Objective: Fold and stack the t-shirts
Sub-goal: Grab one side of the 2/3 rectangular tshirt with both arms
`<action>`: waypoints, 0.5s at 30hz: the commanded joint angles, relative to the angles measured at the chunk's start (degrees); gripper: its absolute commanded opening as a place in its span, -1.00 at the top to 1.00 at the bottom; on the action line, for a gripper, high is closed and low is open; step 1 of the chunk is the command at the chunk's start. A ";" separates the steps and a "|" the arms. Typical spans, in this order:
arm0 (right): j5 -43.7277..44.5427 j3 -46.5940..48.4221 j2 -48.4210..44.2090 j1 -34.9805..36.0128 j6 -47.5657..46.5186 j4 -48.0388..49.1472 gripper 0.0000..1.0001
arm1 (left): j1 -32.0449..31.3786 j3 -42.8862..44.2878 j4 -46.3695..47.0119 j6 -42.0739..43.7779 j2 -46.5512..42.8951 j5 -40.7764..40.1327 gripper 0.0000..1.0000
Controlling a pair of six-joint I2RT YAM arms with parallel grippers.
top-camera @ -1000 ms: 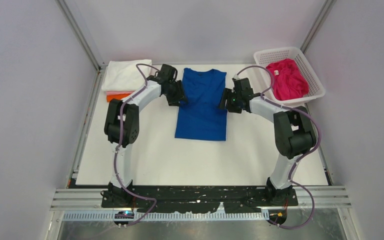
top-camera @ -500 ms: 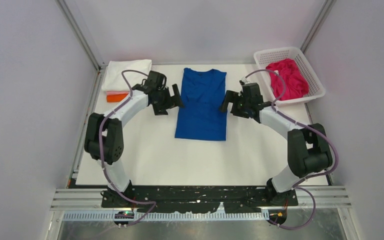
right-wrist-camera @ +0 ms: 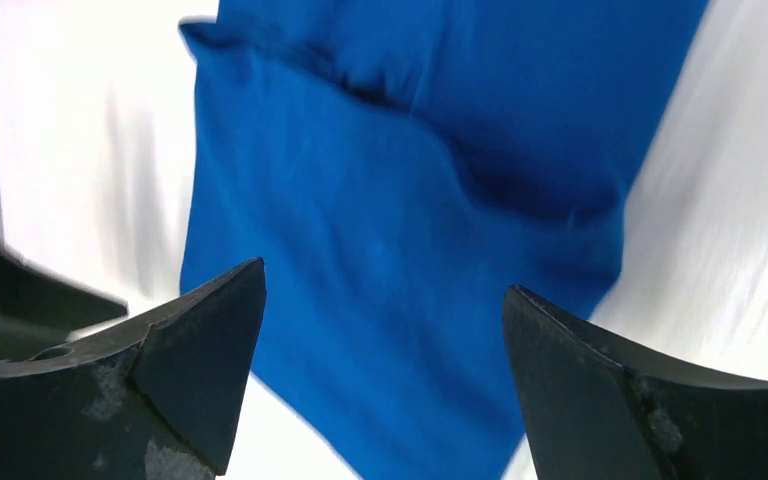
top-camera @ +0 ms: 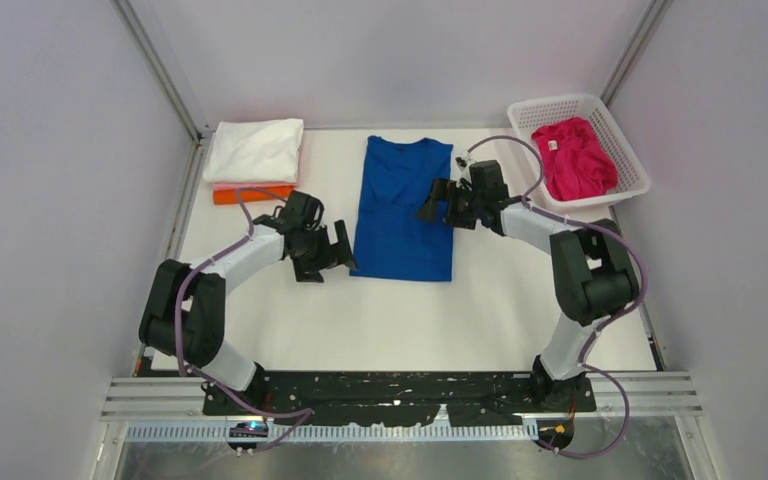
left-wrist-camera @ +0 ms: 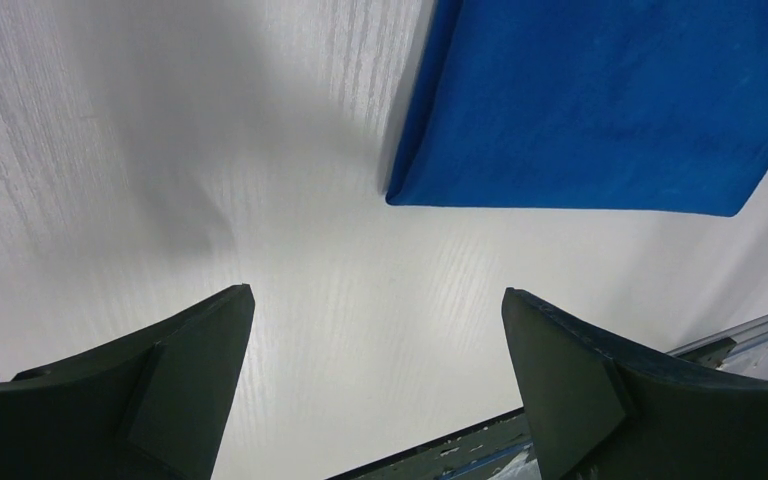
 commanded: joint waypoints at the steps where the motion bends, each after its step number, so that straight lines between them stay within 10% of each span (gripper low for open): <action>1: 1.72 10.63 9.28 -0.09 -0.55 4.25 -0.91 | -0.43 0.32 2.46 -1.52 -1.17 0.67 -0.99; 7: 5.05 21.21 17.16 -1.39 -1.02 -0.59 -0.91 | -0.51 2.04 2.94 -1.31 1.34 2.61 -0.99; 15: 8.69 7.18 0.66 -1.44 -3.46 -0.23 -0.91 | -1.62 3.44 4.80 -1.29 4.82 2.74 -0.71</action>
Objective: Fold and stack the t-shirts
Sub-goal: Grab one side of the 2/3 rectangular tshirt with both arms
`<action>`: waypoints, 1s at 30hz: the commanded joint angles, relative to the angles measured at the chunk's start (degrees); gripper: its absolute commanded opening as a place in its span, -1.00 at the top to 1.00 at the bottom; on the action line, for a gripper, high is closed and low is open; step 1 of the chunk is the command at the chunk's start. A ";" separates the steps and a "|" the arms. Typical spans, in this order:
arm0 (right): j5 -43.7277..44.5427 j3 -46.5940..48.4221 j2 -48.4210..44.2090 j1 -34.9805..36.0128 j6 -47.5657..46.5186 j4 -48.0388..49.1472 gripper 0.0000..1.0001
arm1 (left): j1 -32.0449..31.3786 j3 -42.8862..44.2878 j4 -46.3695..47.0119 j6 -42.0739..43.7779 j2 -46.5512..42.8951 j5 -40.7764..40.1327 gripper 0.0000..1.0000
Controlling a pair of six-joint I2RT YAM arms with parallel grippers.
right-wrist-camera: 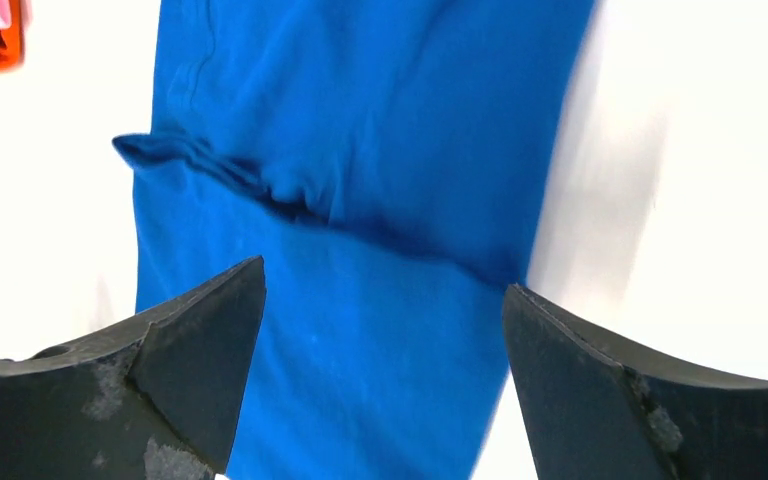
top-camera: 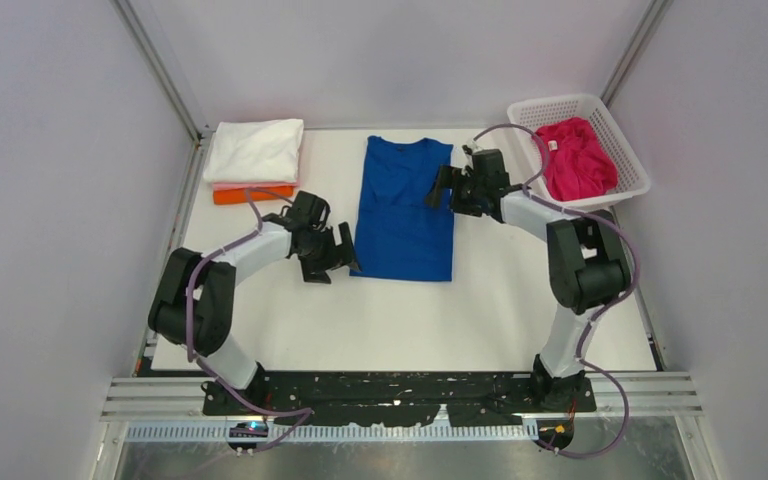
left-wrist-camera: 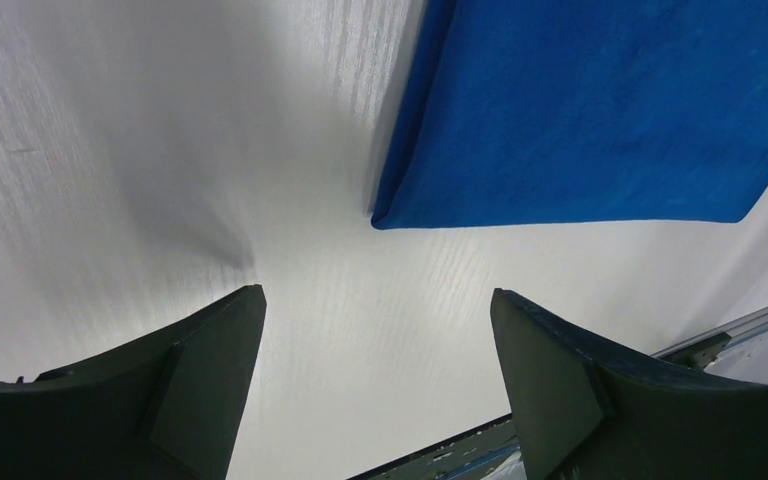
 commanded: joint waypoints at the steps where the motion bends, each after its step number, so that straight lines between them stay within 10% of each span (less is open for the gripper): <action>1: 3.30 -10.64 -15.21 0.15 -1.79 0.92 -0.91 | -1.00 2.98 3.13 -0.05 1.98 1.22 -0.63; 12: 3.76 -34.25 -33.91 0.30 1.33 -0.93 -0.91 | -1.44 6.86 3.14 1.04 10.48 0.90 -0.01; 20: 3.37 -37.68 -37.01 4.15 2.76 -4.80 -0.99 | -2.31 6.31 3.85 0.34 12.70 0.76 1.00; 30: 10.08 -36.38 -30.10 10.29 4.06 -1.16 -0.37 | -2.85 4.32 3.46 0.85 9.11 -0.69 1.00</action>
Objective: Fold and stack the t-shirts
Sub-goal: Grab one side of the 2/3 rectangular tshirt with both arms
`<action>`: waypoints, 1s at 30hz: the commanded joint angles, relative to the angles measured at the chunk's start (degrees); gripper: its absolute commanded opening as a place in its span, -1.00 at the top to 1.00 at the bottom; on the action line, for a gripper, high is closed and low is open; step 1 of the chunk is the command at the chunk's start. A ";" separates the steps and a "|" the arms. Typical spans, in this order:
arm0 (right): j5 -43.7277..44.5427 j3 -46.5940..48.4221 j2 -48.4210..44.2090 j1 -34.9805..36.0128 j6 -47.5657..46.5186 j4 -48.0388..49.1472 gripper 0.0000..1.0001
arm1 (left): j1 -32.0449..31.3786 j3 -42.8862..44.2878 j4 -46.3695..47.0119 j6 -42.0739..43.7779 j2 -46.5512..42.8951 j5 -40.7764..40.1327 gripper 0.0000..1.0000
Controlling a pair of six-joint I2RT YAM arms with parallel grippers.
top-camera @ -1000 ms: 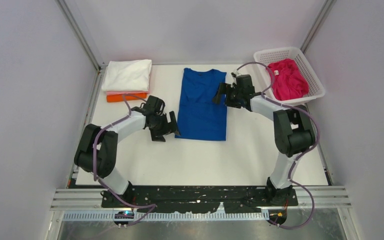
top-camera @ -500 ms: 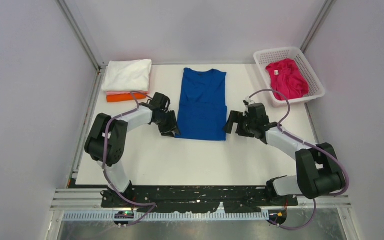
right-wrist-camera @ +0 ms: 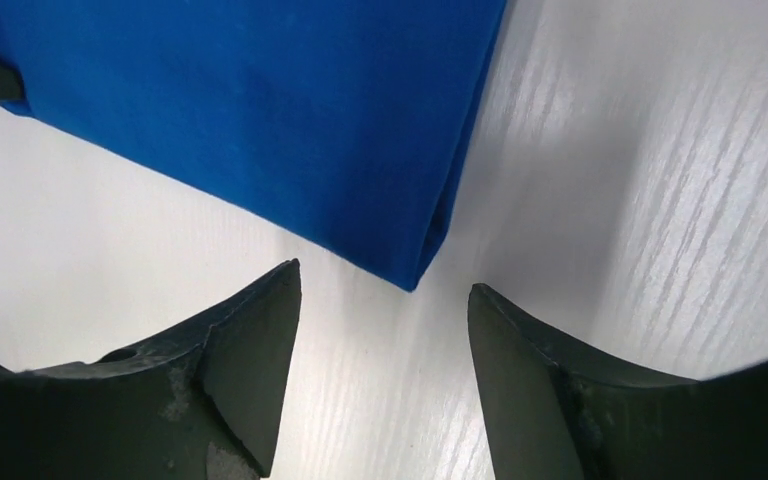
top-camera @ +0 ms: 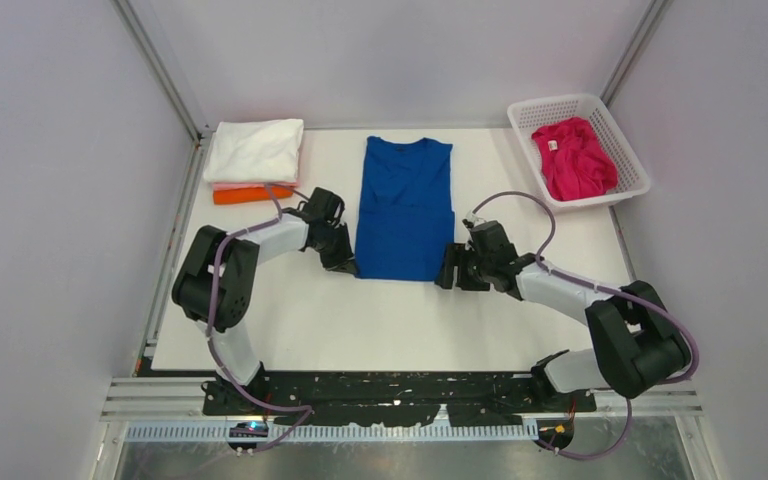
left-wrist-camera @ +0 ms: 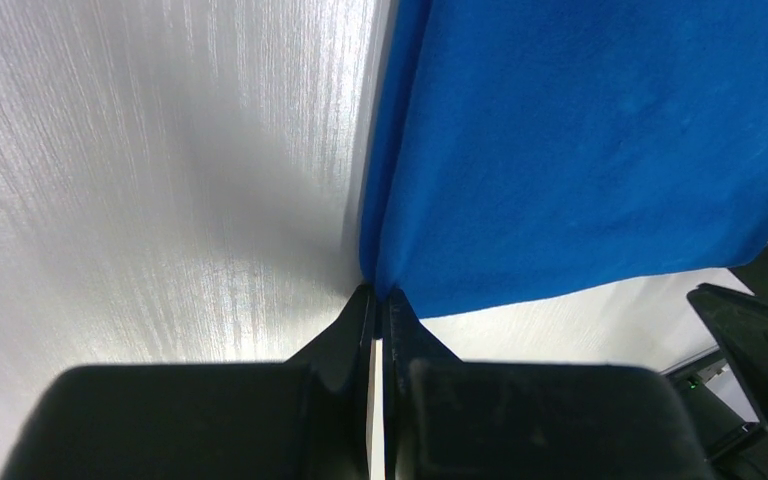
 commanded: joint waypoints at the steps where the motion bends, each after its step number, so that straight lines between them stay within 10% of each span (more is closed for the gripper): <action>1: 4.00 1.71 4.30 0.72 0.80 4.09 -0.31 | -0.57 -1.48 -0.51 0.77 -1.87 -1.68 1.00; 13: 2.43 -0.08 6.98 2.91 0.85 2.18 0.86 | -0.96 -4.10 -0.86 0.85 -4.63 -1.57 1.00; 30: -21.33 0.94 -26.80 8.04 1.57 -23.35 0.89 | -6.20 -21.97 -15.08 -2.11 -44.65 9.60 1.00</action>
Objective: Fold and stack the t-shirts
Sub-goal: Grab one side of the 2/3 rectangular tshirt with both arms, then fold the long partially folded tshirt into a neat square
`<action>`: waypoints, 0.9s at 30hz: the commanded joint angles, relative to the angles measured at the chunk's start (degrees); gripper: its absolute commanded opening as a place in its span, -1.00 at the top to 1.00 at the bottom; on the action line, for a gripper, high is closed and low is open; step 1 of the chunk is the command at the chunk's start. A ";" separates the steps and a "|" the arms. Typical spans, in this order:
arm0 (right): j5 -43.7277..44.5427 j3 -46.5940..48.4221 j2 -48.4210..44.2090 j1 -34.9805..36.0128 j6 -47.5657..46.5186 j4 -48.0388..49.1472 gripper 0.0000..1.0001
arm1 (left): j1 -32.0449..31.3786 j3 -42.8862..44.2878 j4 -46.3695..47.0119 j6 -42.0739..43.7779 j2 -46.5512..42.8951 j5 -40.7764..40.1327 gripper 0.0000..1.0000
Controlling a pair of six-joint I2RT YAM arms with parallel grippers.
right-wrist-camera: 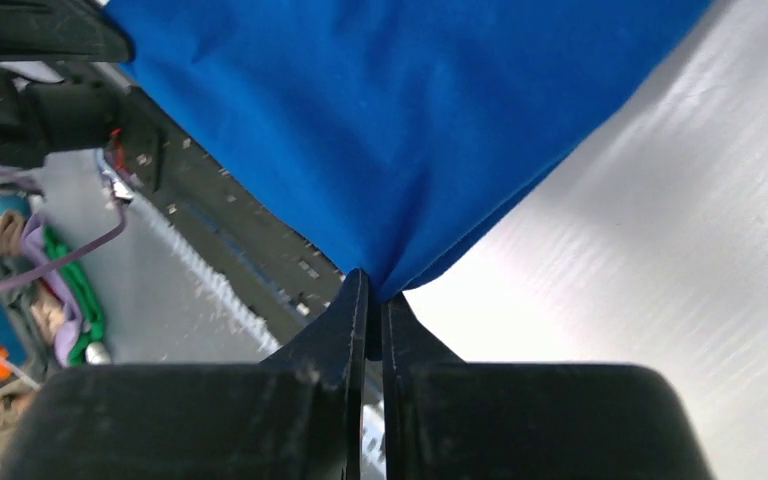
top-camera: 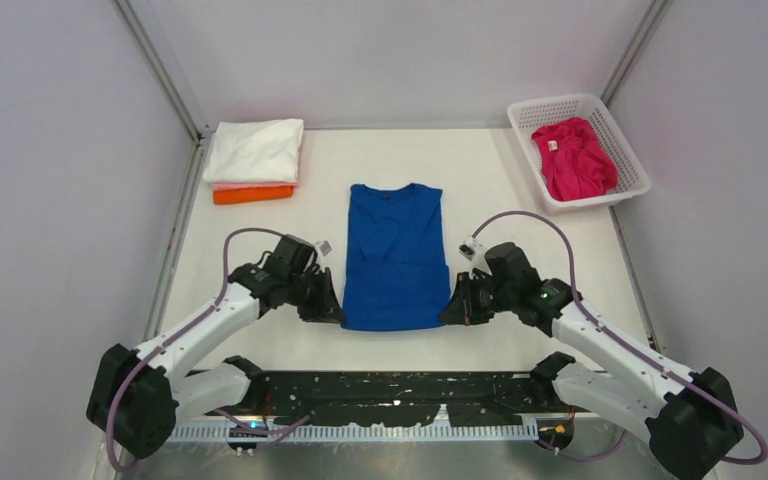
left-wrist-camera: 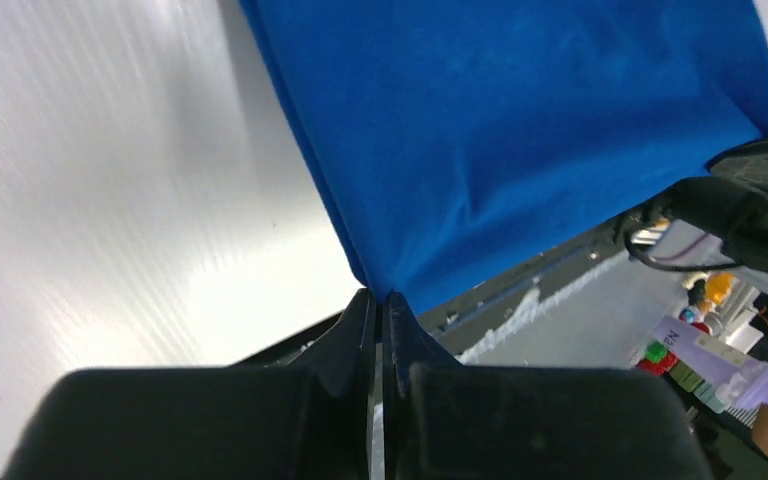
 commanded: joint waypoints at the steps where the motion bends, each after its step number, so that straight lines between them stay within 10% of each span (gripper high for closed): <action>1: -6.59 5.62 -5.00 -0.01 -1.23 -7.43 0.89 | -0.48 2.04 -4.48 -0.69 -7.64 5.93 1.00; 27: -15.82 34.03 26.41 -22.32 -11.15 5.48 0.89 | 13.86 39.44 5.35 3.92 24.96 7.39 1.00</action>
